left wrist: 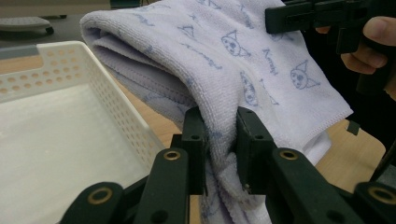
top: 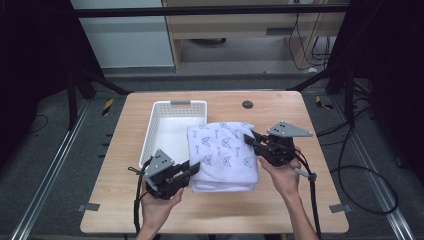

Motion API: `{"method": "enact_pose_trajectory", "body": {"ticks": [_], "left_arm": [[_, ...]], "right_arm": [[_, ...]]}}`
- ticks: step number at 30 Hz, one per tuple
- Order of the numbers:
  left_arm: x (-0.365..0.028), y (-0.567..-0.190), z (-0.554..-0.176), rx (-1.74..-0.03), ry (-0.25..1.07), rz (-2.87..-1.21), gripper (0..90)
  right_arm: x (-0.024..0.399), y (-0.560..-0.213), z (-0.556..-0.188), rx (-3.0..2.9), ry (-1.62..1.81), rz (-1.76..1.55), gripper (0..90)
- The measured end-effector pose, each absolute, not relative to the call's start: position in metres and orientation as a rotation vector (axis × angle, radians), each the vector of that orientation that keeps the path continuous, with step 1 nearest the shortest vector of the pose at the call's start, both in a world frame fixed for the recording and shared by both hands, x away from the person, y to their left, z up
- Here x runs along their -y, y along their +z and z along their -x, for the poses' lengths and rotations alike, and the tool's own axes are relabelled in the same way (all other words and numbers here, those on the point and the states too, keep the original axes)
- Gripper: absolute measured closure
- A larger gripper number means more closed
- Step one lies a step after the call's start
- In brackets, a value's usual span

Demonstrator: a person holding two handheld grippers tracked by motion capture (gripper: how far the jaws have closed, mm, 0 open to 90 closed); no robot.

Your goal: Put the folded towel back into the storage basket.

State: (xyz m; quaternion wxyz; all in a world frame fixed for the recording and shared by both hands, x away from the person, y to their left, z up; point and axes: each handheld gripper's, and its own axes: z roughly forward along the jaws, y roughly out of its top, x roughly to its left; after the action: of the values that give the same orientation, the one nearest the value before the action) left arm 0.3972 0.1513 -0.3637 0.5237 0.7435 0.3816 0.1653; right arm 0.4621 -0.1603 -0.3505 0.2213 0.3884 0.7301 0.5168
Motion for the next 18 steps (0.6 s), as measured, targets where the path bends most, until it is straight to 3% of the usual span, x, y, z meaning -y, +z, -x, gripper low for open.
{"method": "enact_pose_trajectory", "body": {"ticks": [18], "left_arm": [[-0.172,-0.359,-0.406,-0.964,0.437,-1.742,74.8]], "right_arm": [[0.136,-0.344,-0.477,-2.022,1.438,-1.053,75.1]]}}
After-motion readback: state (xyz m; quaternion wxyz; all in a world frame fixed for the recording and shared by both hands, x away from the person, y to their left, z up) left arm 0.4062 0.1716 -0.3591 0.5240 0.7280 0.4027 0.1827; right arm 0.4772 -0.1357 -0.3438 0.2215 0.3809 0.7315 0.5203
